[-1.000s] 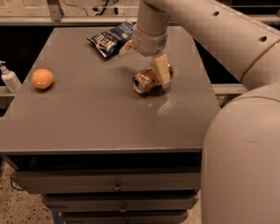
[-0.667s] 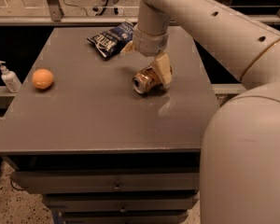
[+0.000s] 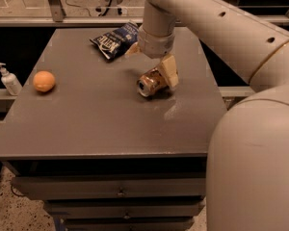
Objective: Knock orange can over
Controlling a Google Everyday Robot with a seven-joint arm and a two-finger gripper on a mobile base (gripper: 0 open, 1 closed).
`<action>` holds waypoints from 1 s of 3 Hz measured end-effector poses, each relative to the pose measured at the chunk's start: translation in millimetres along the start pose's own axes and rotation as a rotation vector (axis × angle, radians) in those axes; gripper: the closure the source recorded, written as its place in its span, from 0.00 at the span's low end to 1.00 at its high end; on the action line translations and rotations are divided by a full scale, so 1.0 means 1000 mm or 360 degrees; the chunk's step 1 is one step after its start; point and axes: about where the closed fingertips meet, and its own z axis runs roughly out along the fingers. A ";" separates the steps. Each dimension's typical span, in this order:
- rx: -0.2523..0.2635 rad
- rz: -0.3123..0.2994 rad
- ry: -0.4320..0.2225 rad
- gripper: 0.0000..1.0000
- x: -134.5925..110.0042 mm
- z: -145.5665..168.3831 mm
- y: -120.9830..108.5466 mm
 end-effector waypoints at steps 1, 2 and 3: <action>0.0043 0.0122 -0.0060 0.00 0.012 -0.010 0.009; 0.0118 0.0370 -0.0177 0.00 0.039 -0.031 0.028; 0.0284 0.0675 -0.0355 0.00 0.069 -0.059 0.051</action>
Offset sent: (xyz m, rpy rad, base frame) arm 0.0106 -0.1006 0.0671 0.2789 0.1228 -0.3971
